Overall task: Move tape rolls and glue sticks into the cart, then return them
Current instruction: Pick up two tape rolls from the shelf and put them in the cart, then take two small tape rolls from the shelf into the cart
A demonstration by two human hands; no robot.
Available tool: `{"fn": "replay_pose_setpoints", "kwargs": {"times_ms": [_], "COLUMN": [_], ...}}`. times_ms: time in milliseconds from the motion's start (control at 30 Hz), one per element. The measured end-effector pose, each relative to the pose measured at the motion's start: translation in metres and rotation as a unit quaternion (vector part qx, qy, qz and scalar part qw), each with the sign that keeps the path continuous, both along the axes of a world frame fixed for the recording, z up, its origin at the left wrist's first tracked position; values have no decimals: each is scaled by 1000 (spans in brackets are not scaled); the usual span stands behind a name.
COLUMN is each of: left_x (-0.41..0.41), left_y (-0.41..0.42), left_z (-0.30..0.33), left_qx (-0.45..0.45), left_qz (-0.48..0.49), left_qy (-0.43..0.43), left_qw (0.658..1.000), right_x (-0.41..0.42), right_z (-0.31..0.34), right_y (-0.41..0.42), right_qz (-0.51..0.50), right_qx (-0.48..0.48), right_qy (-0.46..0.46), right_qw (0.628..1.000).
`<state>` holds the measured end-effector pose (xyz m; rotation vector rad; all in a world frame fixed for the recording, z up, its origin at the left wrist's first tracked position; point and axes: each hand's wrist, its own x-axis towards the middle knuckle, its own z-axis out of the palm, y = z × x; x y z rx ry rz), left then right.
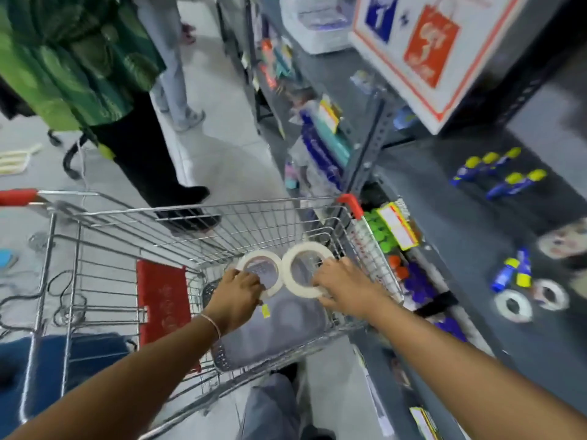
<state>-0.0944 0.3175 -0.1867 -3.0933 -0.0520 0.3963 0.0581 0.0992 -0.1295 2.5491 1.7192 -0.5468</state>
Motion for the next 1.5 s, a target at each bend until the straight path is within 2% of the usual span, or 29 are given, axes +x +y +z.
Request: {"fn": "replay_pose_setpoints", "kwargs": {"times_ms": [100,233,367,433,567,633,700,767,833,867,900,967,1200,1300,1400,1500], "left_x": [-13,-26,-26,-24,-15,-15,-17,-17,-18,-18,-18,-16,-8,-10,1,22], "left_y": [13,25,19,12,-2,-11,-19,-23,-28,-30,-32,-34,-39,-34,-27,-18], "left_z": [-41,-91,-122,-140,-165,-171,-181,-188,-192,-193,-192,-191,-199,-202,-180,-142], "left_qx": [7,-3,-50,-82,-112,-110,-103,-134,-168,-172,-172,-183,-215,-197,-191,-190], "left_qz": [3,-10,0,9,24,28,38,77,102,106,102,86,99,98,118,125], "left_qy": [55,113,182,196,242,280,288,284,268,267,269,267,306,303,262,173], "left_qw": [998,994,982,977,964,953,951,946,943,942,942,942,922,927,939,958], "right_x": [7,18,10,6,4,4,4,6,11,8,4,-2,-9,-5,-2,2], "right_z": [-37,-106,-143,-159,-186,-190,-197,-209,-233,-234,-233,-225,-218,-196,-164,-126], "right_y": [34,62,78,81,85,83,81,78,71,72,74,79,85,92,83,66], "right_qz": [31,24,107,163,217,203,147,111,140,166,147,46,87,76,61,18], "right_qx": [-95,-194,-272,-280,-287,-295,-324,-348,-336,-331,-345,-364,-396,-410,-336,-240], "right_qy": [24,90,74,47,50,59,82,76,52,32,61,125,114,117,113,111], "right_qw": [995,977,954,945,932,932,931,928,930,928,925,922,907,901,933,964]}}
